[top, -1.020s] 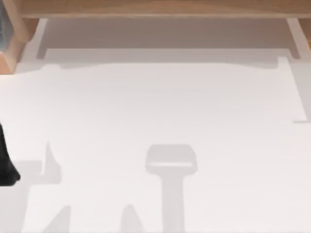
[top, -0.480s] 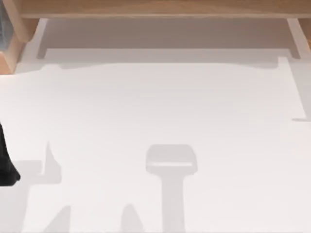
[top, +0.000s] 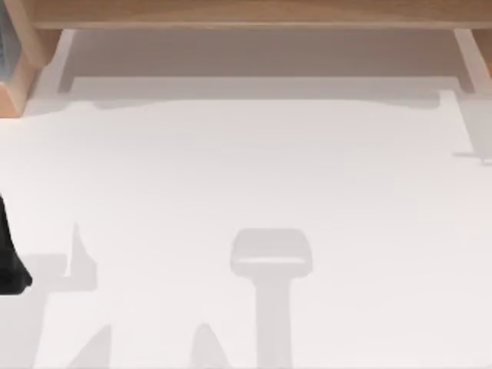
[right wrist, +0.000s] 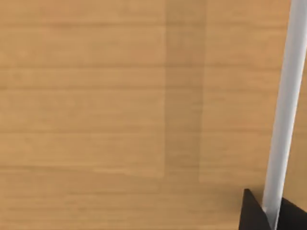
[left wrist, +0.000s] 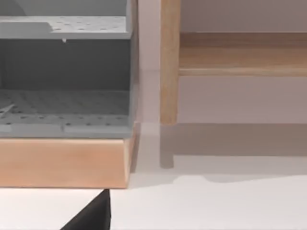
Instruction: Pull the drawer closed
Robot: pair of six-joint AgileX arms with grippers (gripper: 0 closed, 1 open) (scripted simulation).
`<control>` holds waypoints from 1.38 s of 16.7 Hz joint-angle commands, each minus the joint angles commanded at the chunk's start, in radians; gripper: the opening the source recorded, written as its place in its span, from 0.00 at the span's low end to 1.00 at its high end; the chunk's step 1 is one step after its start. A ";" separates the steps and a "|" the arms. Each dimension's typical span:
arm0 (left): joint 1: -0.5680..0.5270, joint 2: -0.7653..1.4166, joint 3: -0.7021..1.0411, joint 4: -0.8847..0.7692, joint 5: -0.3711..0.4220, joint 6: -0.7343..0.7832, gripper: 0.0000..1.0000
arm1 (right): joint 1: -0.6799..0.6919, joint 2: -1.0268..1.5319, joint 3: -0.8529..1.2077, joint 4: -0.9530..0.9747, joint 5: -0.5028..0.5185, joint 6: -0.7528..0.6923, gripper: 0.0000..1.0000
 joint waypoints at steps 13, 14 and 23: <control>0.000 0.000 0.000 0.000 0.000 0.000 1.00 | 0.078 0.103 0.243 -0.145 0.085 0.001 0.00; 0.000 0.000 0.000 0.000 0.000 0.000 1.00 | 0.079 0.104 0.244 -0.147 0.086 0.001 0.00; 0.000 0.000 0.000 0.000 0.000 0.000 1.00 | 0.108 0.170 0.393 -0.226 0.116 0.005 0.00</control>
